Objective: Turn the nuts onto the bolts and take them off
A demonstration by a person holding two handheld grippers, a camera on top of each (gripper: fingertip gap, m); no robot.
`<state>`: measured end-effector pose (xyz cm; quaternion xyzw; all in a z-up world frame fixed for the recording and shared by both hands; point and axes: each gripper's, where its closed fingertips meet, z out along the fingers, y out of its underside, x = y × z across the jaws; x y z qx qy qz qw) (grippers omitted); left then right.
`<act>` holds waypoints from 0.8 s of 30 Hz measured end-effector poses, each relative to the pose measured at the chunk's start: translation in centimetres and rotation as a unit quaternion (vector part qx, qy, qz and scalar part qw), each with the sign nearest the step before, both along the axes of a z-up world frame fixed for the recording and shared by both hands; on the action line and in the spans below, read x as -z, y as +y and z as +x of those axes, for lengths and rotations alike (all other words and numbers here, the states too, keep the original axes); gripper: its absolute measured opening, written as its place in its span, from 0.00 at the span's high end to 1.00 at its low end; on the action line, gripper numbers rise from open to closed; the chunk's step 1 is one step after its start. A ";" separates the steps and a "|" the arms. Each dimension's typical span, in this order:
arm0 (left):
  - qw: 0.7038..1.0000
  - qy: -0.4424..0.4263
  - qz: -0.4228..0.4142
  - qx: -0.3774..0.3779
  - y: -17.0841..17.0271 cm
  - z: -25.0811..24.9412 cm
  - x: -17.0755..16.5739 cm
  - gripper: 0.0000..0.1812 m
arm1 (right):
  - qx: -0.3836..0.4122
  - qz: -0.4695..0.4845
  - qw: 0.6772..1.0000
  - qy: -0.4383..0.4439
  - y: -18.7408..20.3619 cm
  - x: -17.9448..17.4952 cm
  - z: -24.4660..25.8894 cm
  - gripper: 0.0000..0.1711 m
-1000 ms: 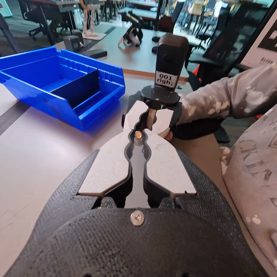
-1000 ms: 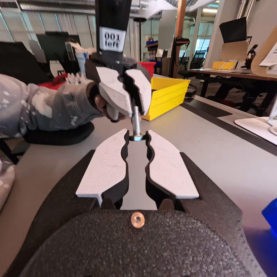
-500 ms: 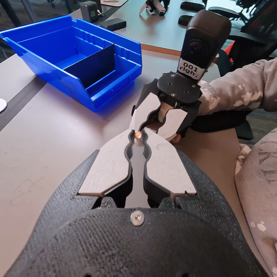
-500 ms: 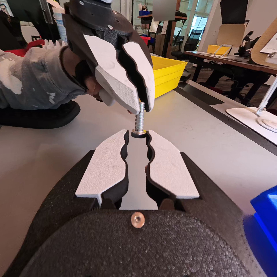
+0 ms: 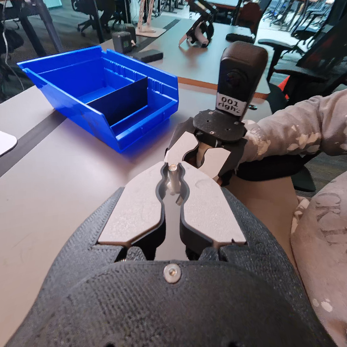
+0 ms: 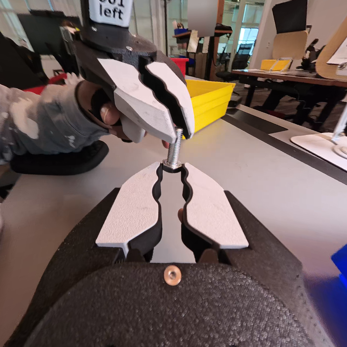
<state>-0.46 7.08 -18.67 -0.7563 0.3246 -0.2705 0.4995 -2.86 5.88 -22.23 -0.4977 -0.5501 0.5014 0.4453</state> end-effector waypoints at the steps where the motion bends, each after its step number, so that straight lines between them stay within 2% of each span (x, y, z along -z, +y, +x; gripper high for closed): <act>1: 1.000 -0.013 0.004 0.011 -0.3 0.2 -0.4 0.93 | -0.012 -0.006 1.000 0.008 -0.3 -0.3 0.1 0.89; 3: 0.999 -0.037 0.012 0.023 -0.5 0.2 -1.1 0.88 | -0.027 -0.007 0.999 0.016 -0.7 -0.5 0.3 0.89; 7: 0.997 -0.038 0.010 0.067 -1.6 0.5 -0.9 0.87 | -0.039 0.005 0.999 0.012 -1.2 -0.4 0.3 0.89; 13: 0.996 -0.020 0.048 0.071 -1.5 0.5 -0.7 1.00 | -0.043 0.014 0.999 0.003 -1.5 0.0 0.2 0.89; 17: 0.995 -0.038 0.076 0.057 -1.2 0.2 -1.4 1.00 | -0.047 -0.004 0.999 0.008 -1.5 -0.2 0.3 0.89; 24: 0.993 -0.078 0.077 0.037 -0.8 -0.9 -2.7 1.00 | -0.052 -0.018 0.998 0.024 -1.4 -0.8 0.6 0.89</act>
